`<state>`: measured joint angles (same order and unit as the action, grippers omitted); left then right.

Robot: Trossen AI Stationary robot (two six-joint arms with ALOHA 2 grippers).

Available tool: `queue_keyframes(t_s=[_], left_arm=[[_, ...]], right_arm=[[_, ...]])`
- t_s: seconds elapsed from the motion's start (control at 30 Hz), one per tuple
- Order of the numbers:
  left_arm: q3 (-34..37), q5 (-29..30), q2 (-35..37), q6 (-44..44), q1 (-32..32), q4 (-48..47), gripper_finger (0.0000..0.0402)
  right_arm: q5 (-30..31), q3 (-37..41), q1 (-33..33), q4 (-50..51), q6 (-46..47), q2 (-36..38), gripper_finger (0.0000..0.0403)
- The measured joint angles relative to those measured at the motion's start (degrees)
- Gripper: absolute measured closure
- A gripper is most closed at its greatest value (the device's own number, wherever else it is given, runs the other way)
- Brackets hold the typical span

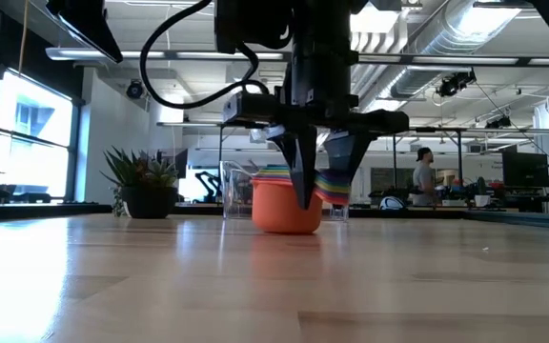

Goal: Nest measuring cups in basket
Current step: Put the stacked measuring cups into the transparent bin

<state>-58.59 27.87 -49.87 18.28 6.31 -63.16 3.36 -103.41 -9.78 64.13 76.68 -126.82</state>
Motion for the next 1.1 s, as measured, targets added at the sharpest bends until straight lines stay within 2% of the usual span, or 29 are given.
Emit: queue_keyframes(t_s=[0.57, 0.77, 1.1], left_arm=[[0.0, 6.7, 0.0, -2.3, 0.0, 0.1, 0.0339], [0.0, 7.8, 0.0, -2.5, -0.9, 0.3, 0.0339], [0.0, 7.8, 0.0, -2.5, -6.9, 0.3, 0.0339]], right_arm=[[4.6, -2.7, 4.6, -0.5, -10.1, 0.9, 0.0279], [5.8, -9.3, 7.9, 2.9, -18.7, 1.2, 0.0279], [11.3, -23.0, 17.6, 10.2, -36.3, 1.2, 0.0279]])
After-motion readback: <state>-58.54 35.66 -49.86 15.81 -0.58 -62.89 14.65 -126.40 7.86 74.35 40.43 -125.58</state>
